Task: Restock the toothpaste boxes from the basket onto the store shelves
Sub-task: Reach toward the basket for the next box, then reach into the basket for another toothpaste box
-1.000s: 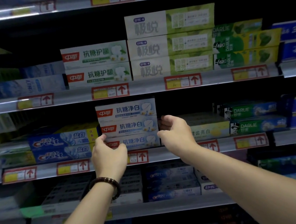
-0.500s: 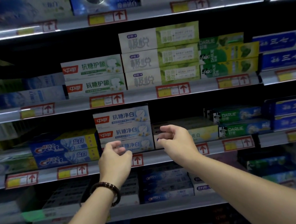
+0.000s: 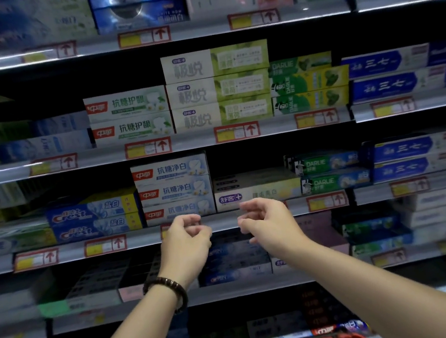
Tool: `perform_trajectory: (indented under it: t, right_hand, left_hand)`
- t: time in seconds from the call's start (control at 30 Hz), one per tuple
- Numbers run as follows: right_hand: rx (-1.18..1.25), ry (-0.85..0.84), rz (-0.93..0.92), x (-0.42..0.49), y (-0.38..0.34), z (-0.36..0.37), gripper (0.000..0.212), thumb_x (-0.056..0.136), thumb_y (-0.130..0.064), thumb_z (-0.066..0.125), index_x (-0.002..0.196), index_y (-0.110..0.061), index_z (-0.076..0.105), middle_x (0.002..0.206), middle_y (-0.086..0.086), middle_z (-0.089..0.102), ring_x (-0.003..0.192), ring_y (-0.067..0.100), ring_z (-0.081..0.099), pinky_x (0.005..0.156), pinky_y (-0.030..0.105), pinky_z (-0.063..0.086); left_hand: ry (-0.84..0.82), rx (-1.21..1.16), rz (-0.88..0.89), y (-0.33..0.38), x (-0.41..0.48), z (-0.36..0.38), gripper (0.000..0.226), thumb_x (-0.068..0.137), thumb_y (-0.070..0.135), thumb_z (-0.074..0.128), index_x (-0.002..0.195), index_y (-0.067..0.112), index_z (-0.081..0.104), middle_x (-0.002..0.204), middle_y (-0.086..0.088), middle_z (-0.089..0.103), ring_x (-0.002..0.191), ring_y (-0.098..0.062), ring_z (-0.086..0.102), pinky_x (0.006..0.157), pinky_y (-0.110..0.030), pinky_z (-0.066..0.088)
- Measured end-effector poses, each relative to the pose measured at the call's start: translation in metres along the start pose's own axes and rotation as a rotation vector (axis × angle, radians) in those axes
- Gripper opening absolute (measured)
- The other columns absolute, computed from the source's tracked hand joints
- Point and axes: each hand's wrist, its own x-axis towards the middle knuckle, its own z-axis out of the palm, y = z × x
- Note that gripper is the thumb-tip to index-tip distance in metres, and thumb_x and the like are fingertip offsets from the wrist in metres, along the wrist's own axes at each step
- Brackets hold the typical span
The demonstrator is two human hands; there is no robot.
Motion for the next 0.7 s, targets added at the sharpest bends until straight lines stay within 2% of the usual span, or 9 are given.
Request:
perform_trajectory:
  t: [0.17,0.4,0.53,0.7]
  right_hand:
    - [0.019,-0.025,0.03,-0.024,0.007,-0.01,0.031,0.095,-0.022,0.075,0.125,-0.026,0.067,0.101,0.001,0.077,0.091,0.024,0.077,0.083,0.055,0.064]
    - [0.044,-0.056,0.037,-0.063,0.032,-0.02,0.026,0.094,-0.024,0.075,0.118,-0.033,0.07,0.093,-0.007,0.08,0.089,0.014,0.077,0.083,0.047,0.065]
    - [0.09,-0.06,0.057,-0.086,0.051,-0.024,0.023,0.097,-0.019,0.074,0.117,-0.029,0.071,0.092,-0.003,0.079,0.09,0.016,0.077,0.074,0.038,0.066]
    - [0.133,-0.071,0.127,-0.109,0.077,-0.029,0.022,0.097,-0.015,0.073,0.115,-0.027,0.071,0.09,0.0,0.079,0.09,0.017,0.078,0.07,0.032,0.062]
  left_hand:
    - [-0.02,0.005,0.003,-0.002,-0.031,0.008,0.016,0.097,0.022,0.069,0.109,0.031,0.062,0.089,0.007,0.076,0.081,-0.013,0.076,0.08,-0.047,0.064]
    - [-0.091,0.003,0.006,-0.018,-0.073,0.019,0.015,0.099,0.023,0.068,0.111,0.03,0.062,0.096,0.003,0.074,0.075,-0.007,0.075,0.079,-0.043,0.064]
    - [-0.121,-0.017,-0.019,-0.032,-0.093,0.02,0.014,0.099,0.023,0.068,0.111,0.029,0.063,0.097,0.002,0.074,0.075,-0.008,0.075,0.077,-0.039,0.063]
    - [-0.135,0.008,-0.057,-0.052,-0.111,0.024,0.013,0.098,0.02,0.068,0.107,0.028,0.065,0.096,0.002,0.075,0.074,-0.012,0.076,0.08,-0.046,0.063]
